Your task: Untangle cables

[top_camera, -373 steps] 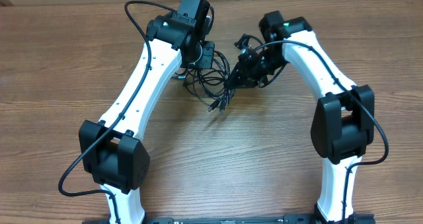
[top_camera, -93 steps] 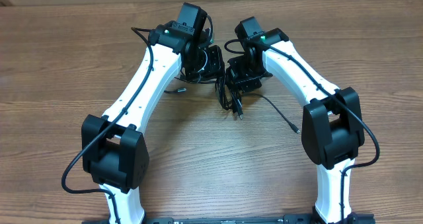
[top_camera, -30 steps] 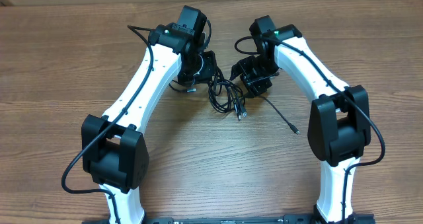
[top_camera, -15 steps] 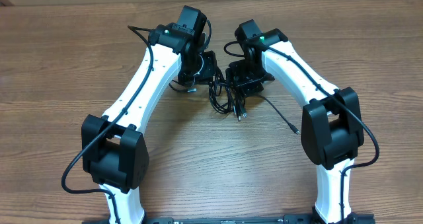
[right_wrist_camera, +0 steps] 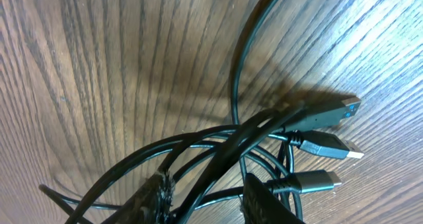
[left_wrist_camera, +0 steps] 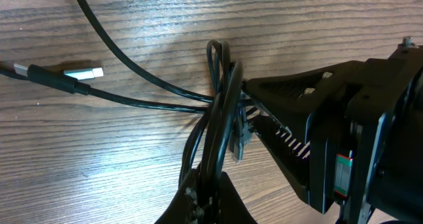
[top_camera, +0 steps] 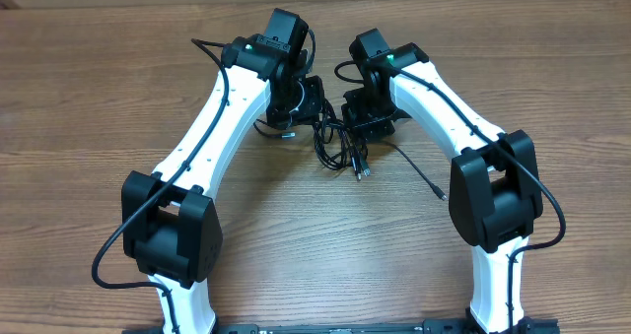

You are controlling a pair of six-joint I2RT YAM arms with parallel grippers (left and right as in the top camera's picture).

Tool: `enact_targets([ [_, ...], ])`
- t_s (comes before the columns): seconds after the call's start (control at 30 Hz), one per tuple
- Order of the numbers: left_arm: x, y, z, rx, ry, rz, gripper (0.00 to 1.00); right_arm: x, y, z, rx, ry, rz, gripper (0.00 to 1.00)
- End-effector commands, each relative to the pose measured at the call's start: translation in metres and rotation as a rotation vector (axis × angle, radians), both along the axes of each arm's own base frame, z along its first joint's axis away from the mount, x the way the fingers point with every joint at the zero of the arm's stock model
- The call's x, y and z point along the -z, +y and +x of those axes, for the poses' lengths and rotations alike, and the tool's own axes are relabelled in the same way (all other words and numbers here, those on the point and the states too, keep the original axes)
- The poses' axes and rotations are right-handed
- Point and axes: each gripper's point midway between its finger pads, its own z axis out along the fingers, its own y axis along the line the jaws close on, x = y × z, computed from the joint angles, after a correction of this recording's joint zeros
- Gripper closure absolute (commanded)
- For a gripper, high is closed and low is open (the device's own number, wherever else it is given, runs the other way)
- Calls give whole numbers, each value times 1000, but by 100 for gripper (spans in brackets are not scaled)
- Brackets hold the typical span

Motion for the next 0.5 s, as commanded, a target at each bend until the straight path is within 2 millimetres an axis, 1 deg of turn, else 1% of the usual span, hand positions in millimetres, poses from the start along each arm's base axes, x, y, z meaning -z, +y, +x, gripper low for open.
enact_targets([
  [0.0, -7, -8, -4, 1, 6, -36, 96, -2, -3, 1, 25, -8, -14, 66],
  [0.2, -8, -11, -5, 7, 13, -57, 96, -1, -3, 0, 25, -14, -31, 66],
  [0.3, -9, -13, -6, 12, 19, -70, 96, -1, -1, 0, 20, -23, -42, 68],
  [0.47, -10, -16, -7, 18, 23, -88, 96, -1, 1, 1, 32, -32, -54, 68],
])
